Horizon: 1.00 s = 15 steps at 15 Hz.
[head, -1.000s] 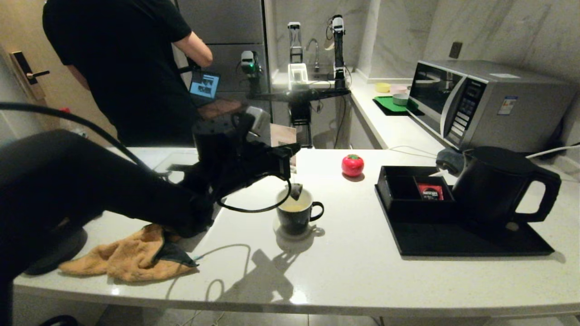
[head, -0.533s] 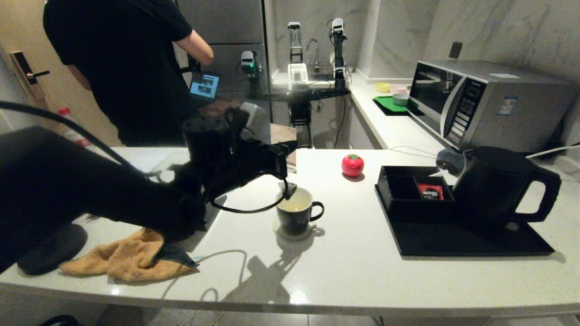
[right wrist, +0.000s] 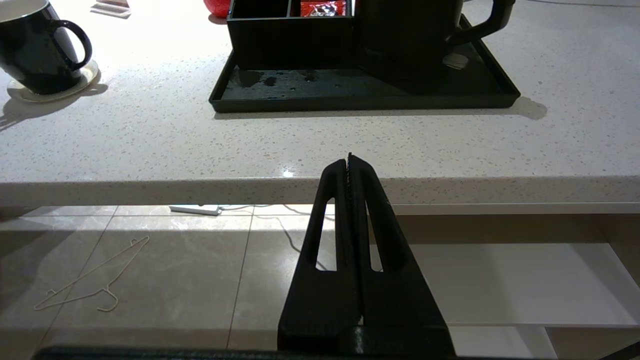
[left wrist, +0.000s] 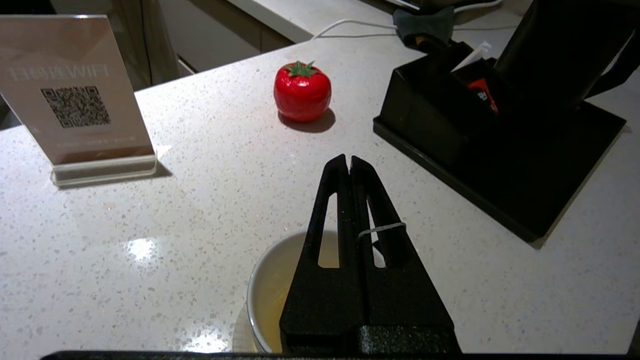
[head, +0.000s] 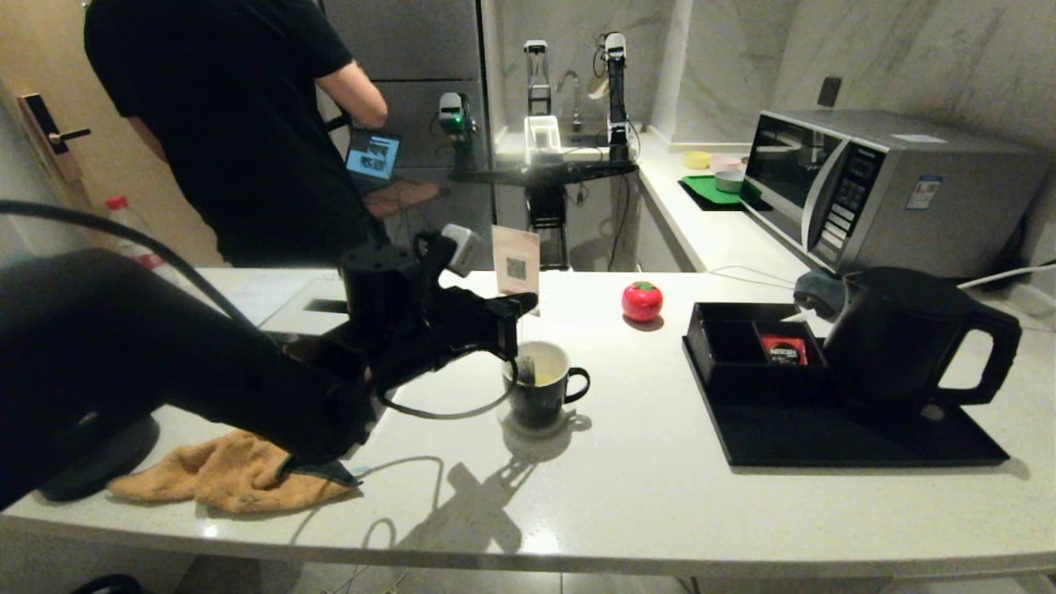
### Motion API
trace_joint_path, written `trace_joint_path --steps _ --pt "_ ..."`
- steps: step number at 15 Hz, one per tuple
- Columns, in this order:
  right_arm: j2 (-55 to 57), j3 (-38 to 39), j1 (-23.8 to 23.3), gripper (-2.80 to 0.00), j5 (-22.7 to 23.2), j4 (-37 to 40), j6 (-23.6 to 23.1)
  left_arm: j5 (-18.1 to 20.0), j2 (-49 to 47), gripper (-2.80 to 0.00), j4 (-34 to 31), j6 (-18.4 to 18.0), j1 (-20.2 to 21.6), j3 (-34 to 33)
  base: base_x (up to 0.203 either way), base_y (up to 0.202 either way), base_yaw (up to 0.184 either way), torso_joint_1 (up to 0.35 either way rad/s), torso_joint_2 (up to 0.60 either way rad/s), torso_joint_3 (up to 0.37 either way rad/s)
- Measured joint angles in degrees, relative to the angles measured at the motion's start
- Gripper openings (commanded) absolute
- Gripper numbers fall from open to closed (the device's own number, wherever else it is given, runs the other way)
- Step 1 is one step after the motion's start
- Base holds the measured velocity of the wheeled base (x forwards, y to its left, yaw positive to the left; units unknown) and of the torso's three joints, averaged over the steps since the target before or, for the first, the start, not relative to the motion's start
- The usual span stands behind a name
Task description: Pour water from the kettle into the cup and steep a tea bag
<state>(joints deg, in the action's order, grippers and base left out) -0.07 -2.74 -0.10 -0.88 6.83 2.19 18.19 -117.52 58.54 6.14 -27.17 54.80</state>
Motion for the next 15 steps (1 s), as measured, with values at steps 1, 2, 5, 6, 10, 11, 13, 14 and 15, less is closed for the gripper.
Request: trace_joint_path --steps 1,2,5,6,10,11,13,14,15 --pt "0.0 0.0 0.0 -2.80 0.0 0.0 0.0 -0.1 -0.2 -2.80 0.0 0.0 0.0 -0.1 0.000 0.000 0.000 0.000 0.00 0.000" --pt "0.0 0.0 0.0 -2.80 0.0 0.0 0.0 -0.1 -0.5 -2.80 0.0 0.0 -0.1 -0.4 0.000 0.000 0.000 0.000 0.00 0.000" --pt "0.0 0.0 0.0 -2.80 0.0 0.0 0.0 -0.2 -1.6 -2.80 0.1 0.0 -0.4 -1.1 0.000 0.000 0.000 0.000 0.00 0.000" --pt "0.0 0.0 0.0 -2.80 0.0 0.0 0.0 -0.3 -2.1 -2.80 0.1 0.0 -0.4 -1.3 0.000 0.000 0.000 0.000 0.00 0.000" --pt "0.0 0.0 0.0 -2.80 0.0 0.0 0.0 -0.2 -3.8 -2.80 3.0 0.0 -0.4 -3.5 0.000 0.000 0.000 0.000 0.00 0.000" --pt "0.0 0.0 0.0 -2.80 0.0 0.0 0.0 -0.2 -4.3 -2.80 3.3 0.0 -0.5 -3.8 0.000 0.000 0.000 0.000 0.00 0.000" --pt "0.0 0.0 0.0 -2.80 0.0 0.0 0.0 -0.1 -4.9 -2.80 4.2 1.1 -0.9 -4.1 0.000 0.000 0.000 0.000 0.00 0.000" --pt "0.0 0.0 0.0 -2.80 0.0 0.0 0.0 0.0 -5.0 -2.80 5.2 1.7 -0.9 -4.0 0.000 0.000 0.000 0.000 0.00 0.000" --pt "0.0 0.0 0.0 -2.80 0.0 0.0 0.0 -0.1 -5.1 -2.80 6.5 1.9 -0.9 -3.6 0.000 0.000 0.000 0.000 0.00 0.000"
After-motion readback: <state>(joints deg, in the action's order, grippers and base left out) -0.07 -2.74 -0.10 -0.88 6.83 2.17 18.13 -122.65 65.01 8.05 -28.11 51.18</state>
